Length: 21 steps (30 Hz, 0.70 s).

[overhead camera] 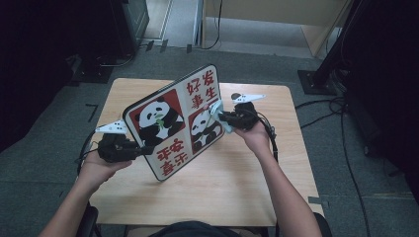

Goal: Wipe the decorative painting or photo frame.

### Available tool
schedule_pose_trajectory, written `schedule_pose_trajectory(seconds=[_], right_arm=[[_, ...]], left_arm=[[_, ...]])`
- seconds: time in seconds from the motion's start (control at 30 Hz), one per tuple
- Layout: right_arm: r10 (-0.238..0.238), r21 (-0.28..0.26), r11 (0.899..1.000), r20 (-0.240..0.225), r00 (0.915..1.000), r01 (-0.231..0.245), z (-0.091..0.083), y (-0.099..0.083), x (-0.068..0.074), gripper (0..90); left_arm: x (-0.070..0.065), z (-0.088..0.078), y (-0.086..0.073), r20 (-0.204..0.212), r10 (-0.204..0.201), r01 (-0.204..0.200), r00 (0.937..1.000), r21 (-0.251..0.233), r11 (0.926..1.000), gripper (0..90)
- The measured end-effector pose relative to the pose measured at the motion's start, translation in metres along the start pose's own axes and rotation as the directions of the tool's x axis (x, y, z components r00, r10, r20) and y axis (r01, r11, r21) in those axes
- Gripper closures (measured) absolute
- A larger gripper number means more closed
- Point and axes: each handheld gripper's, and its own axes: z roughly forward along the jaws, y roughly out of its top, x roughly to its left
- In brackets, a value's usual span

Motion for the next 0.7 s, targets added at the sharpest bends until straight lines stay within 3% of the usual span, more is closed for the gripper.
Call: schedule_pose_trajectory(seconds=[0.2, 0.43, 0.5, 0.6, 0.7], right_arm=[[-0.019, 0.012, 1.0, 0.007, 0.9998, 0.019, 0.006, -0.016, 0.001, 80.8], [0.031, 0.041, 0.999, -0.001, 0.9995, -0.031, 0.016, -0.037, -0.004, 80.8], [0.027, 0.052, 0.998, 0.005, 0.9996, -0.027, 0.018, -0.04, -0.004, 80.8], [0.032, 0.114, 0.993, 0.011, 0.9994, -0.033, 0.025, -0.053, -0.006, 80.8], [0.036, 0.106, 0.994, 0.008, 0.9993, -0.037, 0.027, -0.058, -0.007, 80.8]], left_arm=[[0.0, 0.0, 0.0, -0.001, 0.003, -0.003, 1.0, 0.001, 1.0, 76.3], [-0.001, 0.0, 0.0, -0.003, 0.004, -0.004, 1.0, 0.0, 1.0, 76.1], [-0.001, 0.0, 0.0, -0.001, 0.001, -0.001, 1.0, -0.001, 1.0, 76.1], [-0.001, 0.0, -0.001, -0.002, 0.003, -0.003, 1.0, -0.002, 1.0, 76.1], [-0.001, 0.0, -0.001, -0.003, 0.003, -0.003, 1.0, -0.002, 1.0, 76.2]])
